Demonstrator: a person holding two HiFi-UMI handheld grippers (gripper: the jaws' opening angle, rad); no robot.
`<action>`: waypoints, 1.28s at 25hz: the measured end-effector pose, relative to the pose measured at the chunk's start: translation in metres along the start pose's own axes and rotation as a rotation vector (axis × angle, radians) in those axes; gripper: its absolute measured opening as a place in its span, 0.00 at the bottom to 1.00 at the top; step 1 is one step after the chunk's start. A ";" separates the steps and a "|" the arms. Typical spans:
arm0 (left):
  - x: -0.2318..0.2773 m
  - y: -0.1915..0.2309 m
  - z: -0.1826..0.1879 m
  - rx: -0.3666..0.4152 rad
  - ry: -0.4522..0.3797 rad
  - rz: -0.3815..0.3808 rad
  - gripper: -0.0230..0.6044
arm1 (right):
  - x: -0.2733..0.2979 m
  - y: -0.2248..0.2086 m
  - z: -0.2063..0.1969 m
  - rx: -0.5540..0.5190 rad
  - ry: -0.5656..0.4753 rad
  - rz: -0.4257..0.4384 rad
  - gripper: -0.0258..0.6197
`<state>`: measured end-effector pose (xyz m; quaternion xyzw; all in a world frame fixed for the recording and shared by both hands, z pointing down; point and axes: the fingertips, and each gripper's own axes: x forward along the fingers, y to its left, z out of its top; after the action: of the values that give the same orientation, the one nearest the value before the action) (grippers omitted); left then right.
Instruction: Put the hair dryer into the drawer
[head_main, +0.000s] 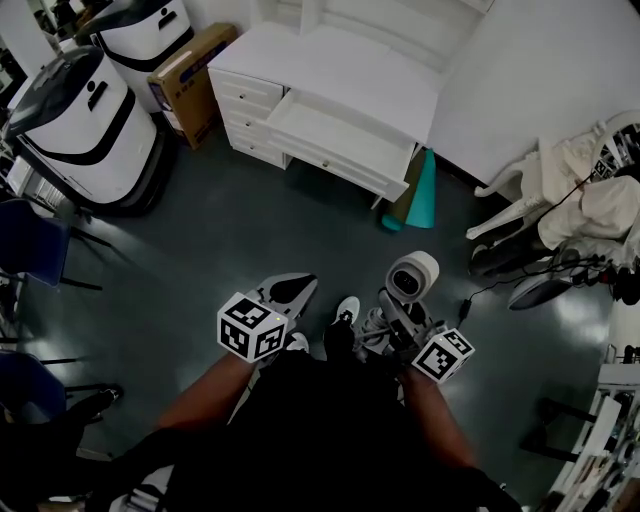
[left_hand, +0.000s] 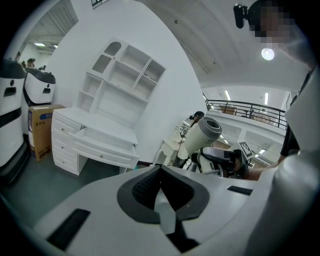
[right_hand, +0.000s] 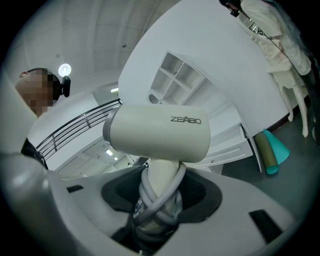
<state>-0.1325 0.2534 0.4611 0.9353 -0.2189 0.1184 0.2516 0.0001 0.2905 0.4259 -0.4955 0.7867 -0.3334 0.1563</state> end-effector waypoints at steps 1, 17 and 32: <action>0.002 0.001 0.001 -0.002 0.000 0.001 0.04 | 0.002 -0.001 0.001 0.002 0.000 0.001 0.37; 0.062 0.051 0.060 -0.010 0.004 0.071 0.04 | 0.079 -0.062 0.059 0.055 0.019 0.054 0.37; 0.155 0.077 0.121 0.000 0.006 0.123 0.04 | 0.130 -0.142 0.141 0.058 0.041 0.103 0.37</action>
<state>-0.0189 0.0758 0.4425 0.9196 -0.2752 0.1365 0.2448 0.1176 0.0831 0.4307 -0.4427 0.8042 -0.3576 0.1715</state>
